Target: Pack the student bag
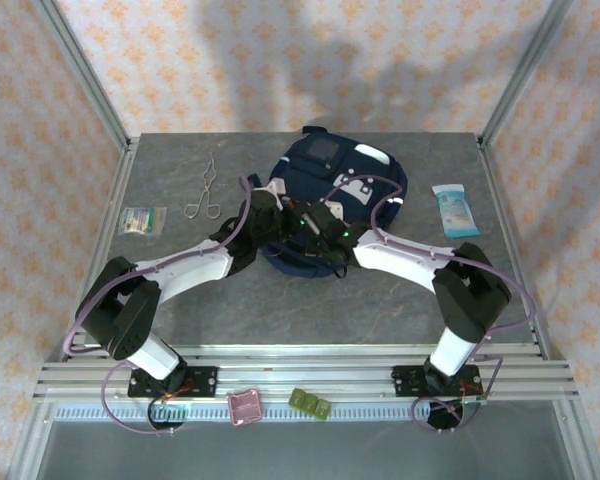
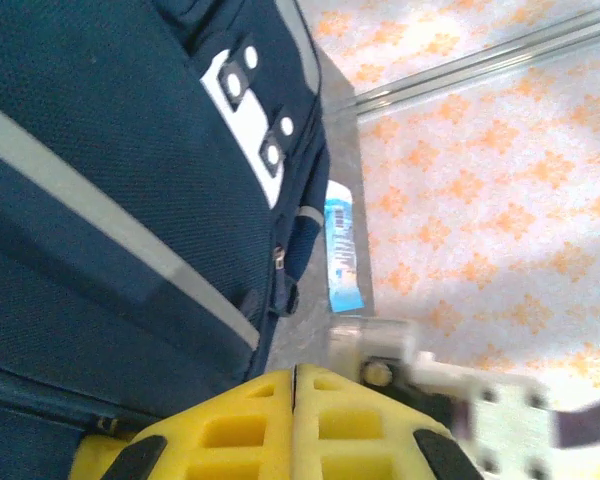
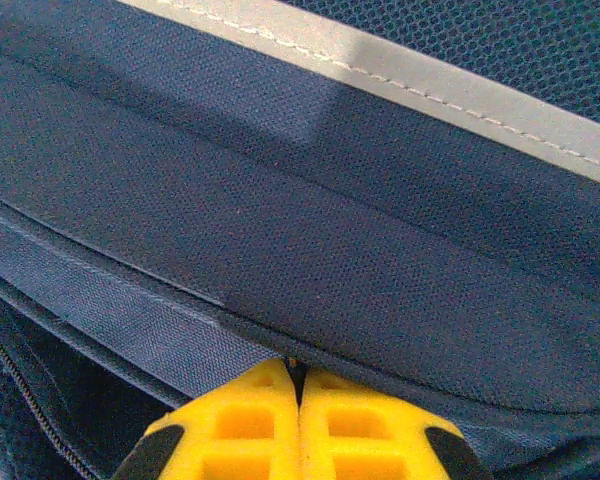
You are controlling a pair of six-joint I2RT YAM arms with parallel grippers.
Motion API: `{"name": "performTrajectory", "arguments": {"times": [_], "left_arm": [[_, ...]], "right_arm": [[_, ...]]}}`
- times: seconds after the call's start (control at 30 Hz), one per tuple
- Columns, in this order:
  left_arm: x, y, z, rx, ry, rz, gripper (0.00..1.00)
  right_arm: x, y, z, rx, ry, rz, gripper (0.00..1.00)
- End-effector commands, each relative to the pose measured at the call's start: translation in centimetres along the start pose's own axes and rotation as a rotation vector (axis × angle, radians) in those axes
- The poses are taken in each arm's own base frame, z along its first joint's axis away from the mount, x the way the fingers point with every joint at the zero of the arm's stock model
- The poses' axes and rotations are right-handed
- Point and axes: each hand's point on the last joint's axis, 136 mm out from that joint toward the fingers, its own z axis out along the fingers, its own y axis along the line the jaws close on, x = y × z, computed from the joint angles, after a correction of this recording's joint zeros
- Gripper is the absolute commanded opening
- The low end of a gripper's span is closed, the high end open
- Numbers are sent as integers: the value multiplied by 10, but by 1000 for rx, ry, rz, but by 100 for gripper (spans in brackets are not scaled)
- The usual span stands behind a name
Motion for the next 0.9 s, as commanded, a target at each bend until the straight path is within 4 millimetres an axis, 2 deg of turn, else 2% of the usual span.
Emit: {"name": "performTrajectory", "arguments": {"times": [0.0,0.17,0.27,0.3,0.47,0.7,0.87], "left_arm": [[-13,-23,-9,45,-53,42,0],[-11,4,-9,-57,-55,71,0],[-8,22,-16,-120,-71,63,32],[-7,28,-19,-134,-78,55,39],[0,53,-26,-187,-101,-2,59],[3,54,3,-176,-79,-25,65],[12,67,27,-239,-53,-38,65]], "right_arm": [[-8,-18,3,53,-29,26,0],[-1,-29,-12,33,-27,32,0],[2,-20,-20,-53,-26,53,0],[2,-17,-21,-79,-28,58,0],[2,-7,-21,-133,-29,67,0],[4,-1,-19,-162,-23,55,0],[3,2,-18,-177,-27,49,0]]}}
